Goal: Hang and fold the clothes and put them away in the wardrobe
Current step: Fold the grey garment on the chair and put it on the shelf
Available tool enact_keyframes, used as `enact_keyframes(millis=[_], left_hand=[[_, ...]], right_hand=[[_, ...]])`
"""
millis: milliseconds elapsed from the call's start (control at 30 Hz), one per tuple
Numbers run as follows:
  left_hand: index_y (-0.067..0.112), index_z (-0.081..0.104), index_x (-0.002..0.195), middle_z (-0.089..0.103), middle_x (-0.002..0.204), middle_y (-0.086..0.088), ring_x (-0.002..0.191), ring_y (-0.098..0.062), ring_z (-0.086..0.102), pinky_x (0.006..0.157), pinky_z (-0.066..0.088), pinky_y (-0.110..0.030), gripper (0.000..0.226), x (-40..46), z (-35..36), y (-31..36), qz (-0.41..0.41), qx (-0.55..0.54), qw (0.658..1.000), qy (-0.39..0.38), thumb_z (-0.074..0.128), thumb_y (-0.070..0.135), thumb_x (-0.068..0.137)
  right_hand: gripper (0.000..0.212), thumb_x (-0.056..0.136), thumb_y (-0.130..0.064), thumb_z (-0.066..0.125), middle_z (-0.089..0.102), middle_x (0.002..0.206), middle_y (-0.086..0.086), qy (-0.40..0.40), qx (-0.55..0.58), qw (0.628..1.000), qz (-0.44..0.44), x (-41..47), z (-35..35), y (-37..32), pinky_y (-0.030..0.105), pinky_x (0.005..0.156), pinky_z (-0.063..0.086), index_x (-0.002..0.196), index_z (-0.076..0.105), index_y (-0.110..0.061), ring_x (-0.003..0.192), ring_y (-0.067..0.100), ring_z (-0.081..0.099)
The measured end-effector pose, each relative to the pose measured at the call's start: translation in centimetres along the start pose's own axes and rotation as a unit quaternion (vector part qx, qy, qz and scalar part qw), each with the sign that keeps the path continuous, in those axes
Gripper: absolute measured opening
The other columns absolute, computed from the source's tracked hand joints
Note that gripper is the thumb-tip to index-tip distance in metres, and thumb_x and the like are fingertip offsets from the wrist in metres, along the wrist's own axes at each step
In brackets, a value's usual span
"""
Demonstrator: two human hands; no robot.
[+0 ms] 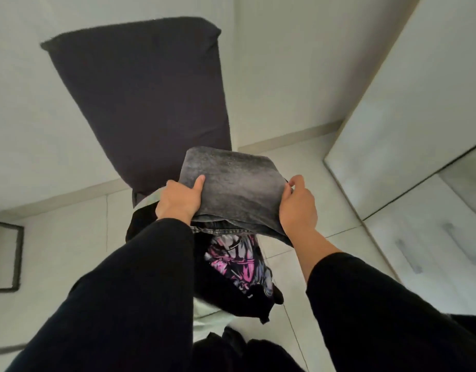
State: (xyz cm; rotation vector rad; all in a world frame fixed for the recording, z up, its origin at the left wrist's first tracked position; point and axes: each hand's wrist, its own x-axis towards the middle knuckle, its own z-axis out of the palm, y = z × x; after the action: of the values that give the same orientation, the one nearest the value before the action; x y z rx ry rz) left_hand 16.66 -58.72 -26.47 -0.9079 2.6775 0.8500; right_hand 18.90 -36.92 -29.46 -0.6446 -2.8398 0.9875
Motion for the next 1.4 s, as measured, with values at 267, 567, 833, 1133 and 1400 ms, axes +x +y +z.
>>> enact_keyframes(millis=[267, 567, 833, 1133, 1400], left_hand=[[0.002, 0.047, 0.123, 0.057, 0.118, -0.016, 0.108, -0.037, 0.056, 0.082, 0.044, -0.038, 0.077, -11.8, 7.4, 14.3, 0.174, -0.003, 0.982, -0.076, 0.046, 0.068, 0.084], [0.005, 0.051, 0.118, 0.061, 0.112, -0.013, 0.098, -0.034, 0.06, 0.084, 0.051, -0.042, 0.079, -33.9, 18.7, 23.0, 0.34, 0.015, 0.921, -0.189, 0.044, 0.074, 0.079], [0.007, 0.044, 0.12, 0.057, 0.114, -0.012, 0.101, -0.032, 0.058, 0.082, 0.049, -0.04, 0.07, -51.0, 27.7, 26.2, 0.457, 0.051, 0.847, -0.266, 0.043, 0.068, 0.085], [0.012, 0.045, 0.117, 0.061, 0.113, -0.011, 0.1, -0.032, 0.059, 0.084, 0.049, -0.041, 0.058, -58.3, 39.0, 29.8, 0.515, 0.104, 0.789, -0.318, 0.04, 0.063, 0.09], [0.013, 0.044, 0.126, 0.061, 0.12, -0.012, 0.108, -0.035, 0.058, 0.081, 0.044, -0.038, 0.05, -61.7, 49.9, 35.6, 0.573, 0.099, 0.742, -0.334, 0.037, 0.052, 0.096]], right_hand=[[0.024, 0.101, -0.037, 0.027, 0.056, 0.091, 0.009, 0.141, 0.007, 0.984, 0.104, -0.2, -16.5, 11.8, 0.039, 0.066, 0.047, 0.104, 0.043, -0.02, 0.078, 0.029, 0.055], [0.024, 0.1, -0.037, 0.034, 0.059, 0.094, 0.012, 0.275, -0.008, 0.926, 0.259, -10.3, -34.0, 29.7, 0.037, 0.063, 0.041, 0.1, 0.041, -0.014, 0.077, 0.031, 0.053], [0.025, 0.1, -0.033, 0.037, 0.061, 0.105, 0.018, 0.358, -0.018, 0.854, 0.377, -19.9, -42.9, 42.2, 0.033, 0.065, 0.037, 0.108, 0.046, -0.011, 0.088, 0.035, 0.058], [0.02, 0.1, -0.033, 0.036, 0.059, 0.095, 0.015, 0.383, -0.033, 0.807, 0.448, -21.2, -45.7, 52.7, 0.034, 0.067, 0.04, 0.1, 0.047, -0.017, 0.074, 0.028, 0.048], [0.024, 0.1, -0.037, 0.035, 0.059, 0.102, 0.015, 0.398, -0.05, 0.771, 0.495, -16.5, -47.2, 62.4, 0.034, 0.067, 0.041, 0.106, 0.048, -0.017, 0.086, 0.035, 0.057]])
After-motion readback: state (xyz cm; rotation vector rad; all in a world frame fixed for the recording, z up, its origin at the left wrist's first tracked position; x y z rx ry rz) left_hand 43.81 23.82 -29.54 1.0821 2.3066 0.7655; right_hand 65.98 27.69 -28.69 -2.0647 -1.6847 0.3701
